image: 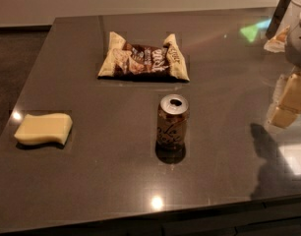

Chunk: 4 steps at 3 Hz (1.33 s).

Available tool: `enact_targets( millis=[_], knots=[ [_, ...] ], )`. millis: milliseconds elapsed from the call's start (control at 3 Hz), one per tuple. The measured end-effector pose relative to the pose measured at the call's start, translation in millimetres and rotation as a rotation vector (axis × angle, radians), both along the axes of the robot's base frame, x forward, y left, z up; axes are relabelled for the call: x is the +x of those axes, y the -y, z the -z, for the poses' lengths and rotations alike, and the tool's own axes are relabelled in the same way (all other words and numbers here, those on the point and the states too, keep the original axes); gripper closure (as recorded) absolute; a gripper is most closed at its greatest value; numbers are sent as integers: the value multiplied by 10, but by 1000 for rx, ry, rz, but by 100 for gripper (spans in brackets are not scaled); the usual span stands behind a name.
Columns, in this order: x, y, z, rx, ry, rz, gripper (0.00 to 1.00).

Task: Knock orange can over

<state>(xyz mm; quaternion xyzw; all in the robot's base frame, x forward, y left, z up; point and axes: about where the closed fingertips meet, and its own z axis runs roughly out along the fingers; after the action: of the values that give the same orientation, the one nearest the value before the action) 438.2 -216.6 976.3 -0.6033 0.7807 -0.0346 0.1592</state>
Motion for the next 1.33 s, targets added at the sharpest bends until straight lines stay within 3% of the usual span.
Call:
enact_targets(
  millis=[667,1333],
  knots=[
    [-19,-31,-5,19,-1,-12,0],
    [-213,-436,221,184,-1,-92,0]
  ],
)
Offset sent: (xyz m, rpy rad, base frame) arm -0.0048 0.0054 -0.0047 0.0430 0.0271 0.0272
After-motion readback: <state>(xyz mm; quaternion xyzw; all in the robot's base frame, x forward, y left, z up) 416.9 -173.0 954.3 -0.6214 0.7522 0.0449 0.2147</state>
